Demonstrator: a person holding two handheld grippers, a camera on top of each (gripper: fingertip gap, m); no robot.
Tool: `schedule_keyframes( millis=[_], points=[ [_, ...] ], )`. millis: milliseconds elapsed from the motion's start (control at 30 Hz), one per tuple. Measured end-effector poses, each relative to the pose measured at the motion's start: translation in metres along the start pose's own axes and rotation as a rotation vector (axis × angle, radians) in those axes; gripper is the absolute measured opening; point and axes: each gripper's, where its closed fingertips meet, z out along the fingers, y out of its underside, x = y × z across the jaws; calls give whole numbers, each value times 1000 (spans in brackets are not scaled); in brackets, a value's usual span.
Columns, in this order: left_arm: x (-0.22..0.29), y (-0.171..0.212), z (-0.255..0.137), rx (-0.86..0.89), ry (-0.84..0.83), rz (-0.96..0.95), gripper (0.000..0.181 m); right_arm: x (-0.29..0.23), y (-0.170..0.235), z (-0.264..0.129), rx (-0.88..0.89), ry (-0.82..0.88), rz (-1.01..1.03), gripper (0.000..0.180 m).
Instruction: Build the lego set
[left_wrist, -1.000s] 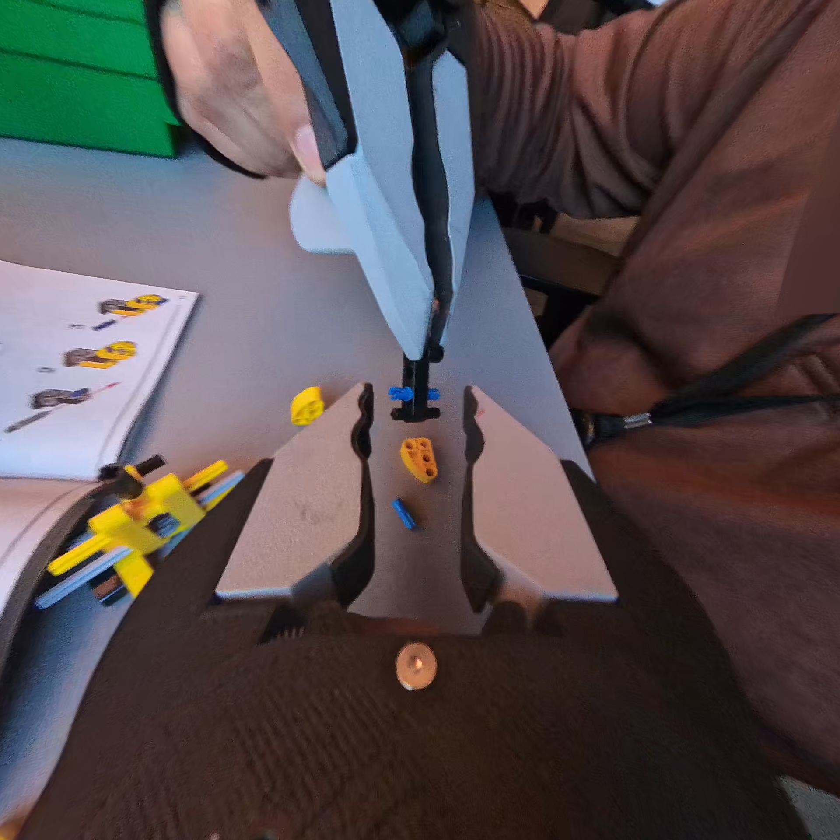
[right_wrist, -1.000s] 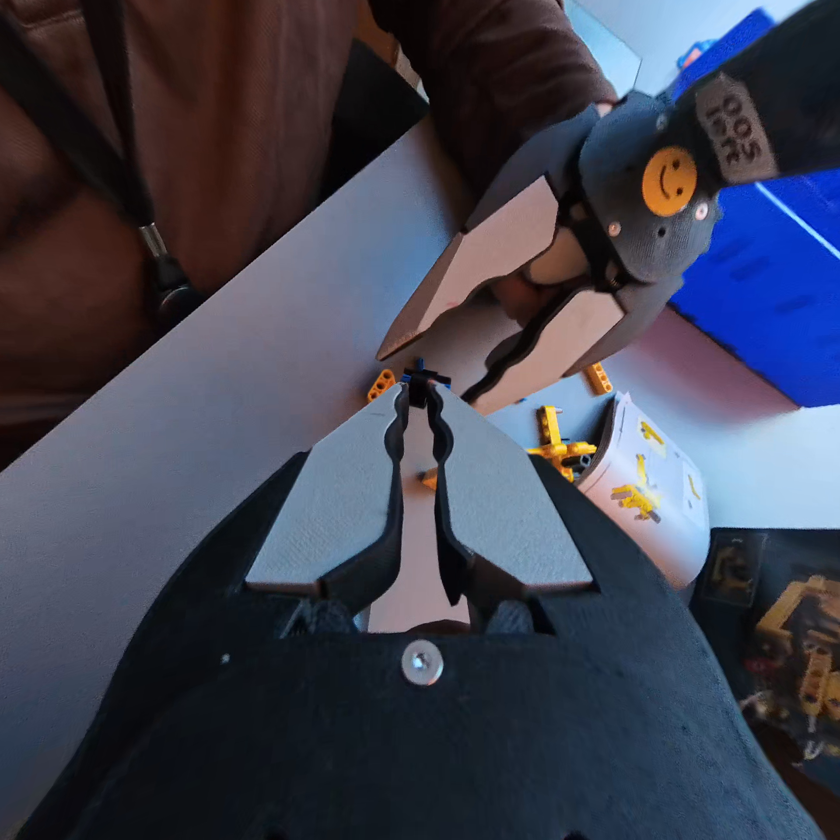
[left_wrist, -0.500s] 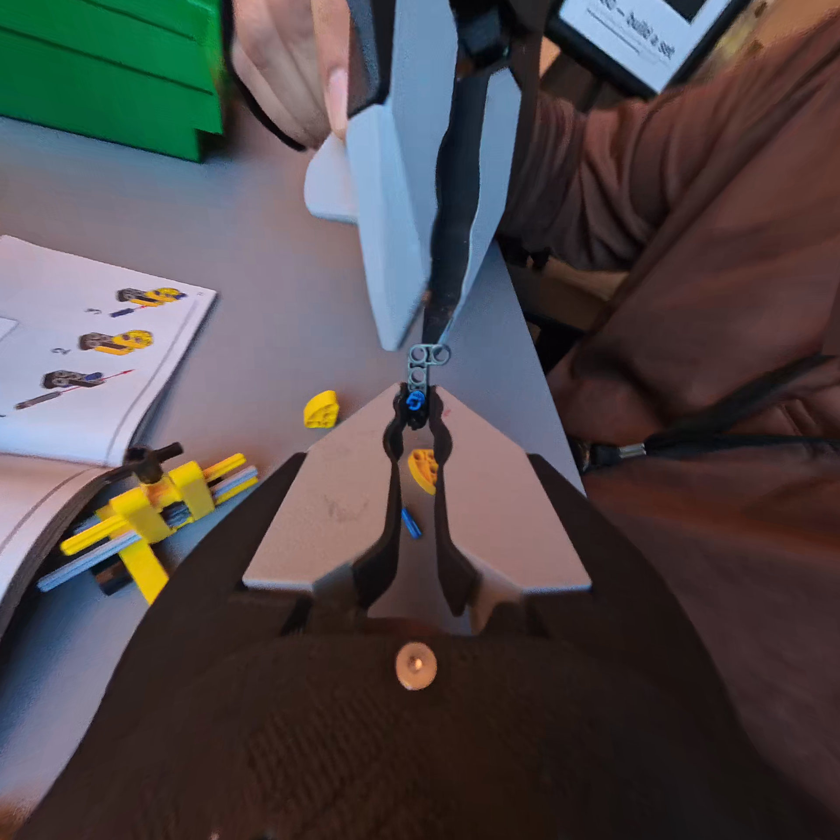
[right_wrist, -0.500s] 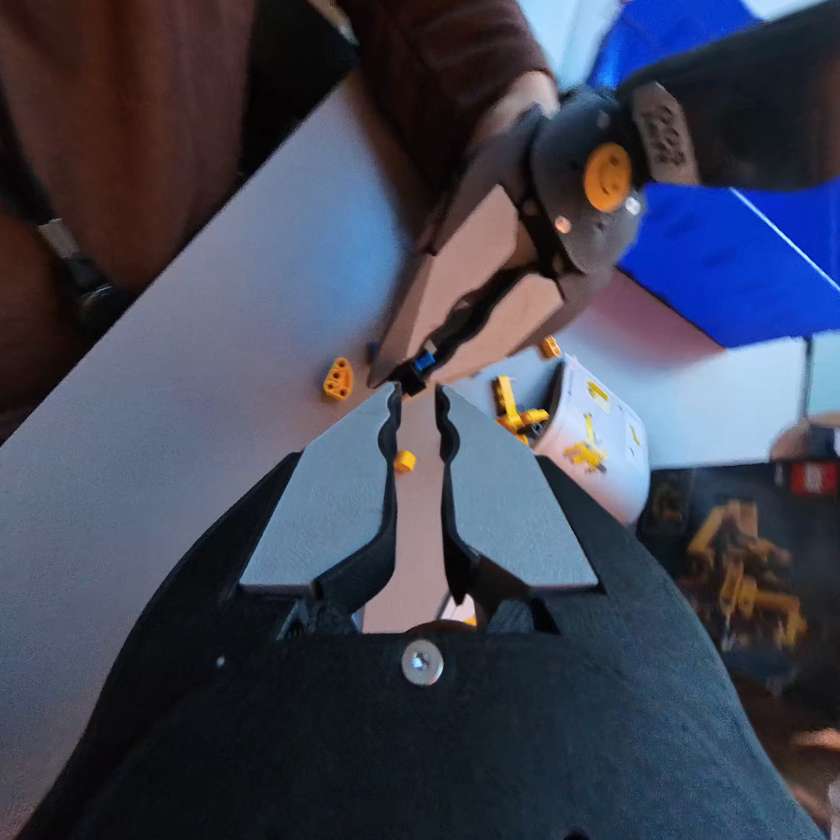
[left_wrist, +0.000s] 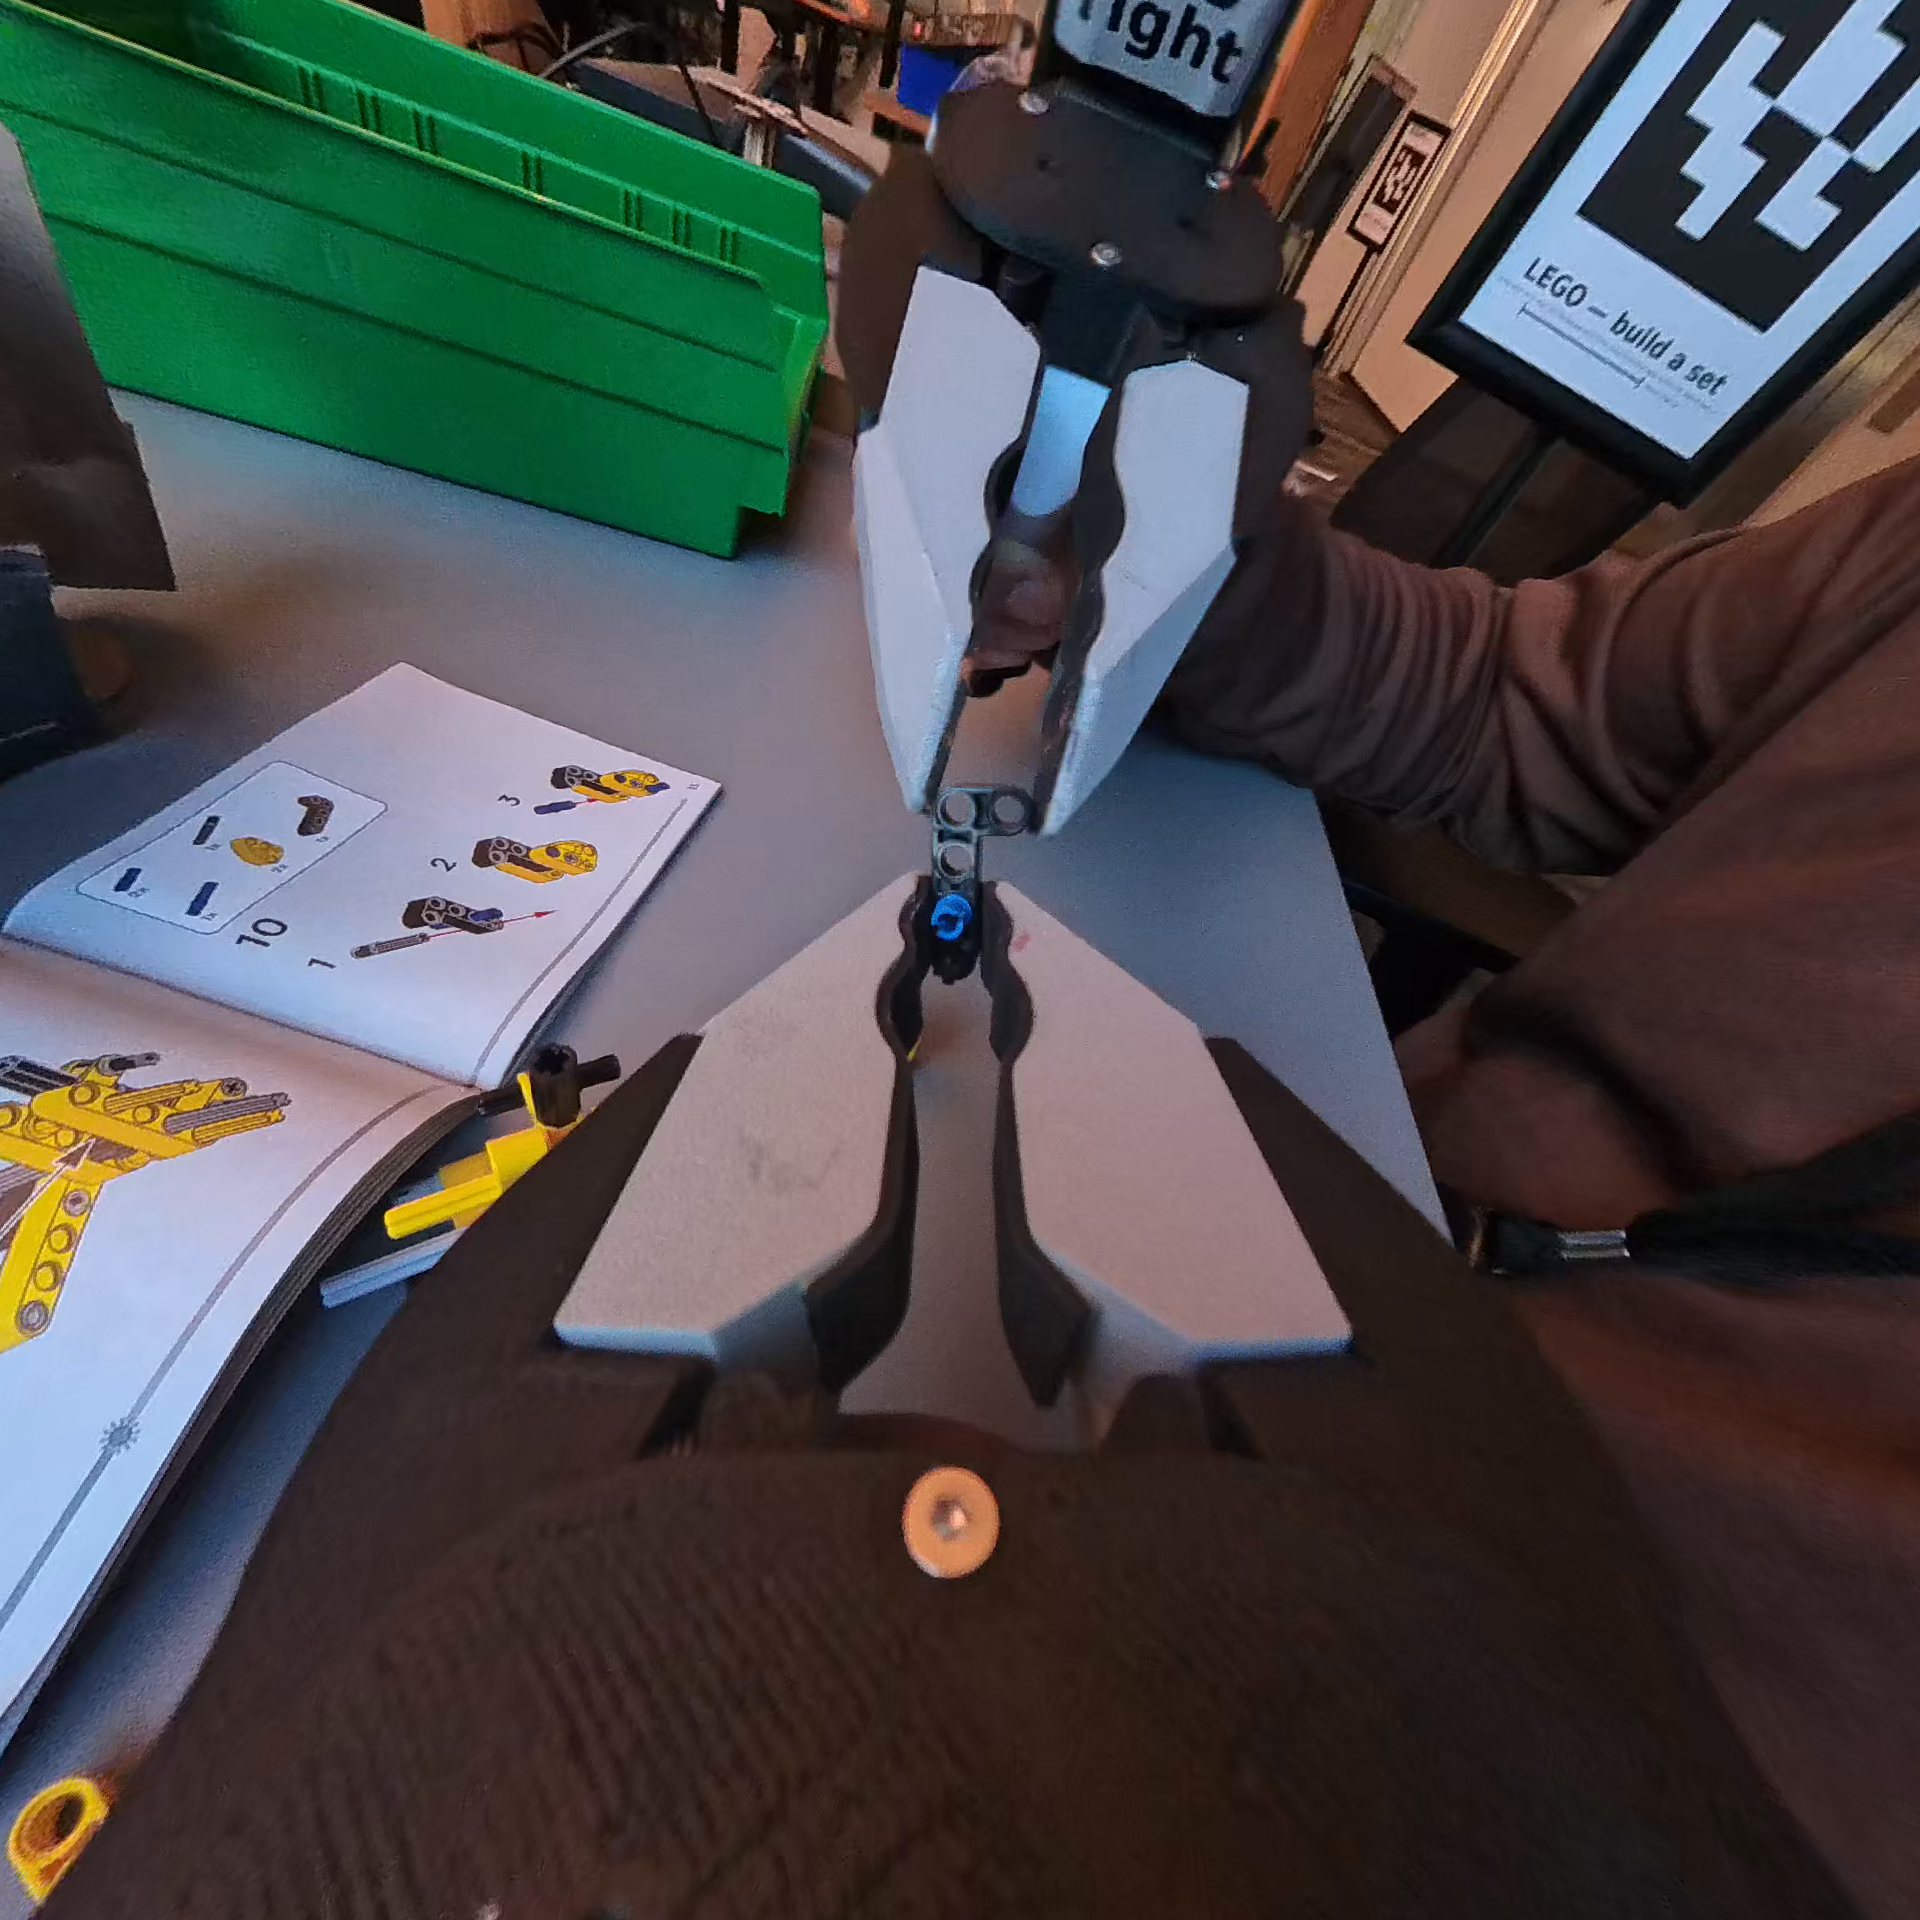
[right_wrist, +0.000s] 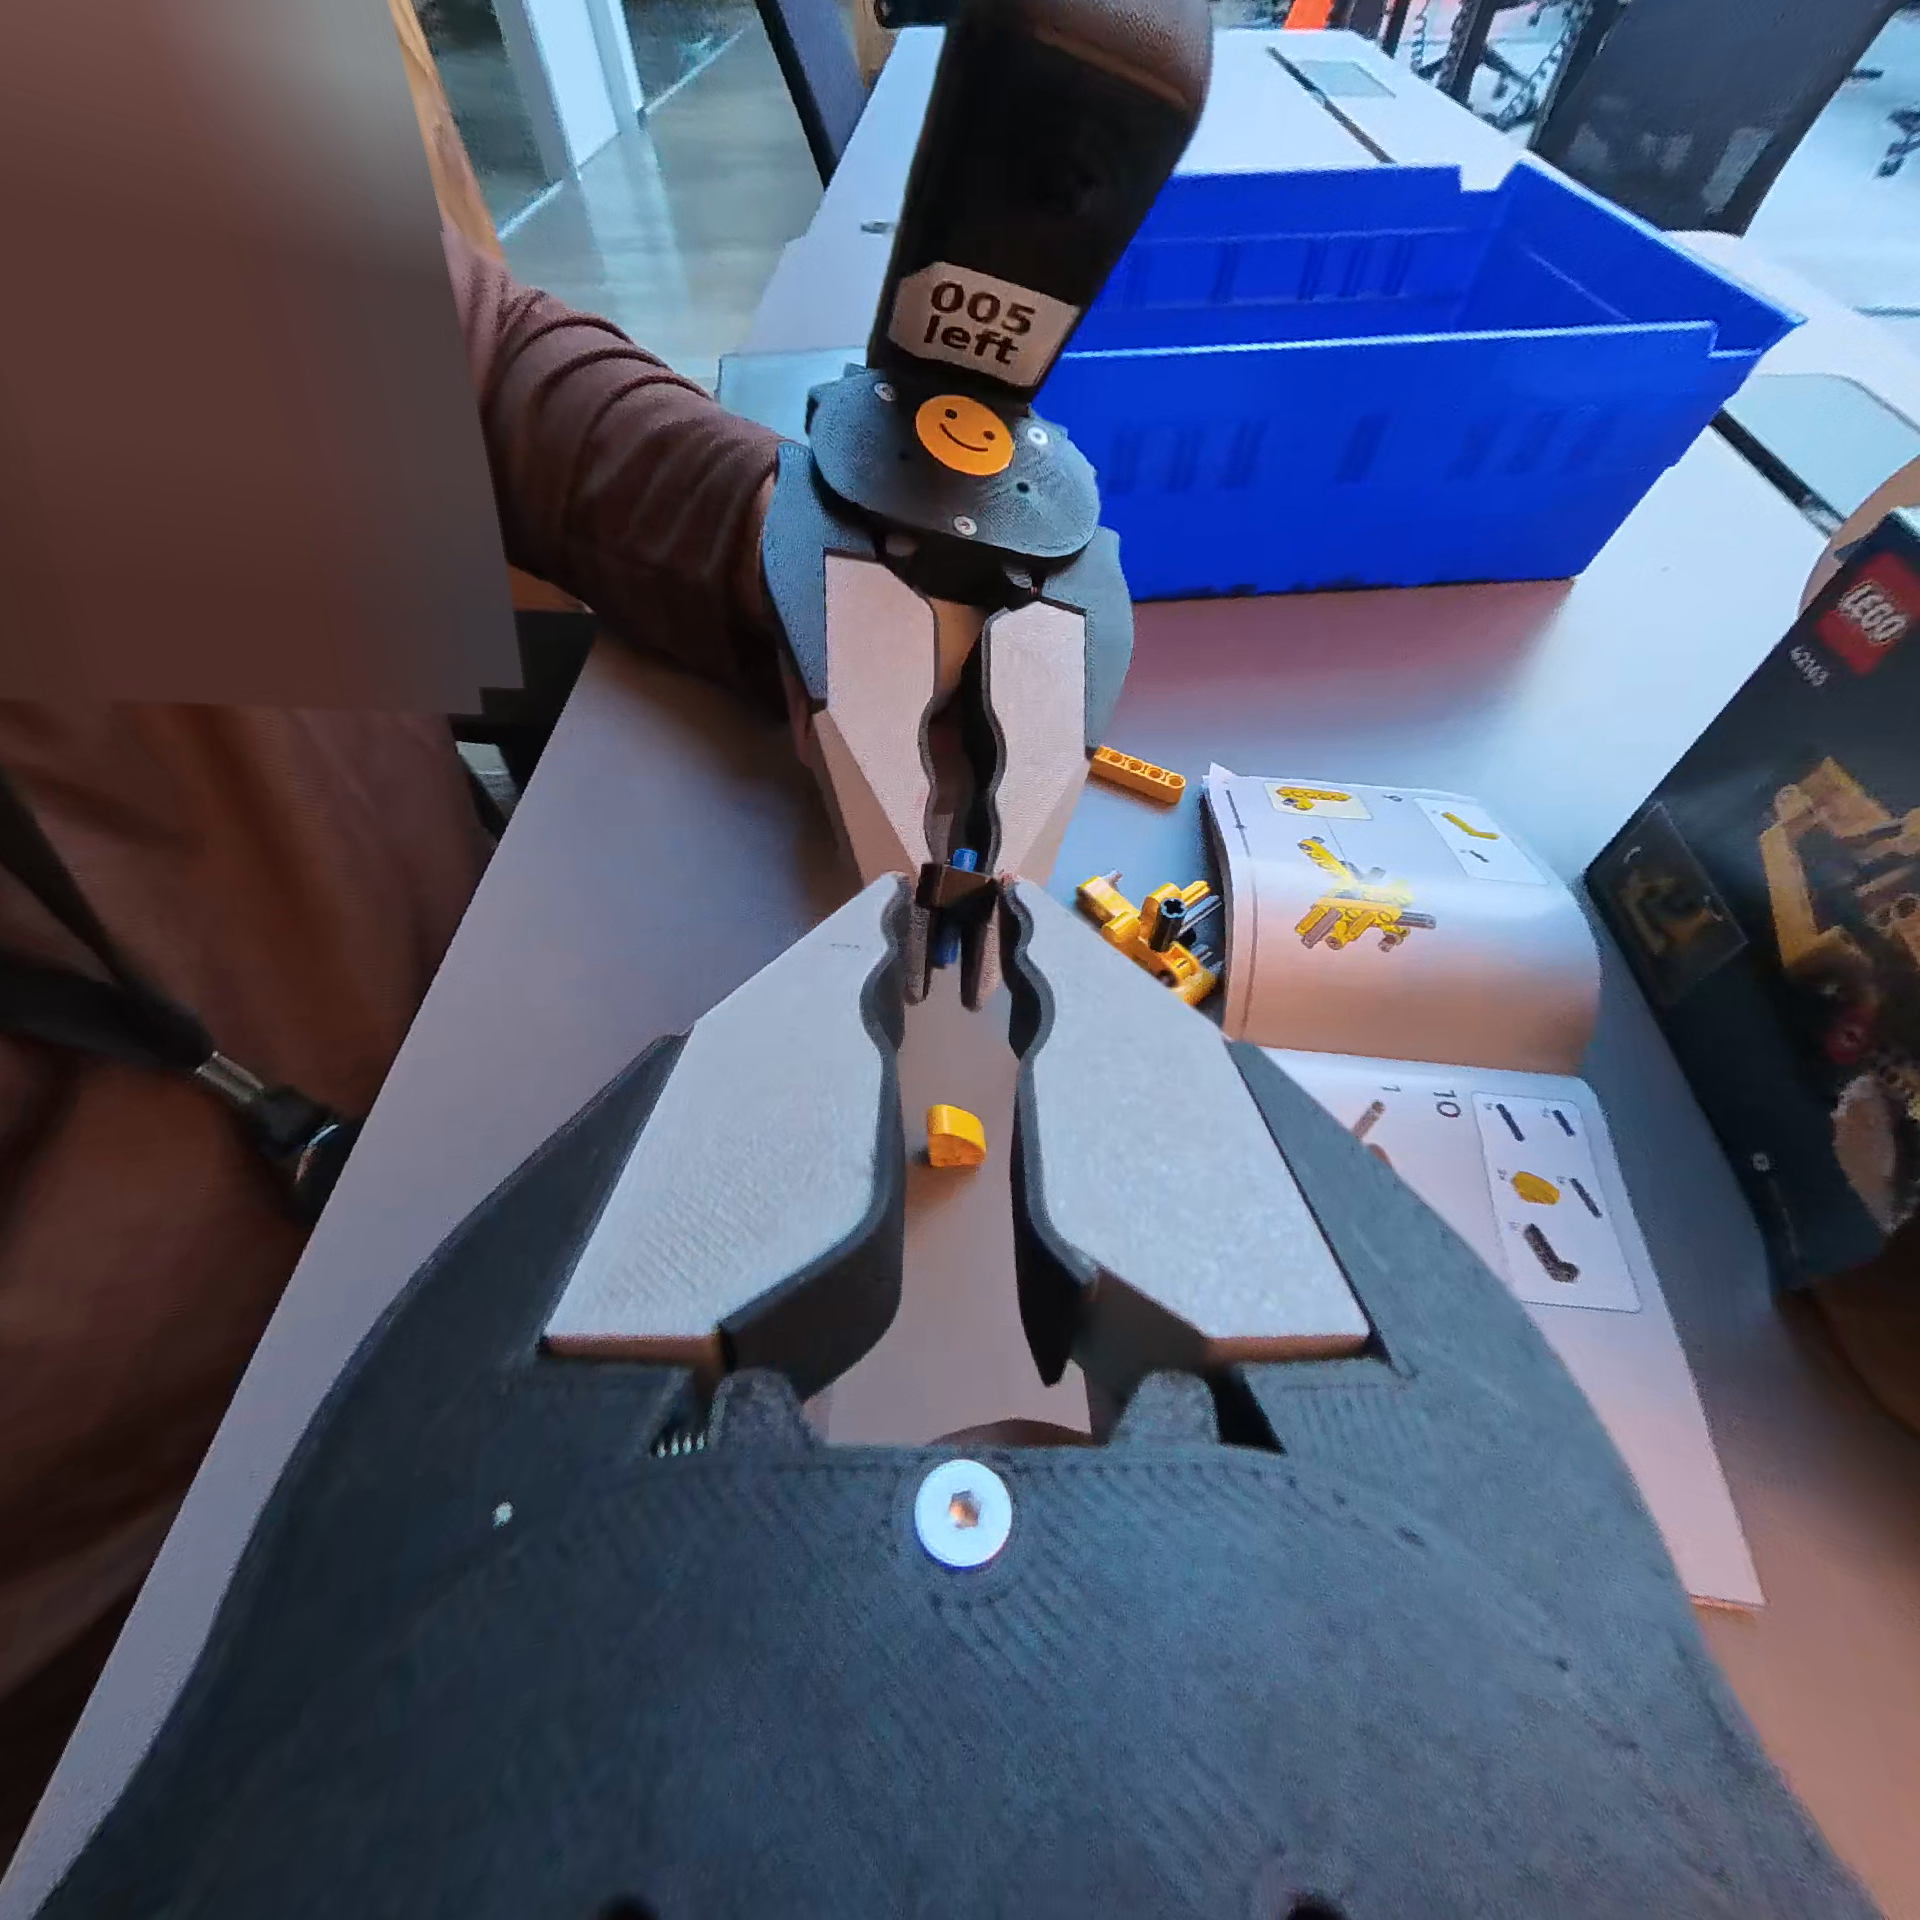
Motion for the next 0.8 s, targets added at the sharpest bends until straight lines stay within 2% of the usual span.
schedule_keyframes(
  millis=[200, 267, 300, 533, 800],
  points=[
    [2, 8, 4, -61, -25, 38, 6, -3, 4, 4, -16, -39, 23, 12],
    [2, 14, 6, -104, -22, 49, 25, -1, 10, 6, -57, -33, 23, 12],
    [1, 16, 5, -116, -31, 56, 29, 0, 14, 6, -80, -21, 16, 12],
    [-3, 12, -2, -111, -56, 115, 24, 2, 27, 6, -146, -6, -2, 12],
    [1, 20, -1, -144, 17, 42, 26, -6, 25, 5, -155, -7, -96, 12]
  ],
)
